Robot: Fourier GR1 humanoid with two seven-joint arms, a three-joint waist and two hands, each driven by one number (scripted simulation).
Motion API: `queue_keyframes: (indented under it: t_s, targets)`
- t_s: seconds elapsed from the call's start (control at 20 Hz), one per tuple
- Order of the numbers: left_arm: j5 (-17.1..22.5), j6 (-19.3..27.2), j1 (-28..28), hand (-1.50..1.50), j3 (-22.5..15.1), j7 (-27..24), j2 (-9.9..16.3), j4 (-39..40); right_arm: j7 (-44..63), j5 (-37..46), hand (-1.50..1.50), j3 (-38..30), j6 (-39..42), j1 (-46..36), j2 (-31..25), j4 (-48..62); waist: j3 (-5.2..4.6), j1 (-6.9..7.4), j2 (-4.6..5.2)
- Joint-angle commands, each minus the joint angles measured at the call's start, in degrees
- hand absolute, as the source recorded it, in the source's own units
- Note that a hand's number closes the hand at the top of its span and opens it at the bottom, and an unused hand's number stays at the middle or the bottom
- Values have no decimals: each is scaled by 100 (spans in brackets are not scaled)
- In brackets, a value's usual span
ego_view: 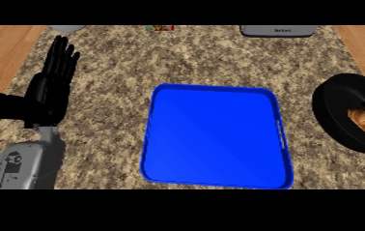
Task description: Pick the croissant from the tray and place it in the pot
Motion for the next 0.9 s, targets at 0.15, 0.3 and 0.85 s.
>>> queue_keyframes:
  t_s: [0.15,0.3,0.85]
  targets:
    - [89,-128,239,0,123,139,148,-373,-1038,-678,-150,-212,-322,-445,-82,325,-2,10,-14]
    - [-91,-10,105,0,-1,37,20,-141,-1276,-1226,-150,-477,-575,-328,369,-6,-4,-60,-22]
    - [-145,158,-35,0,-7,169,-121,-94,-1142,-3017,-150,-1850,-80,239,-58,-875,-6,-136,-37]
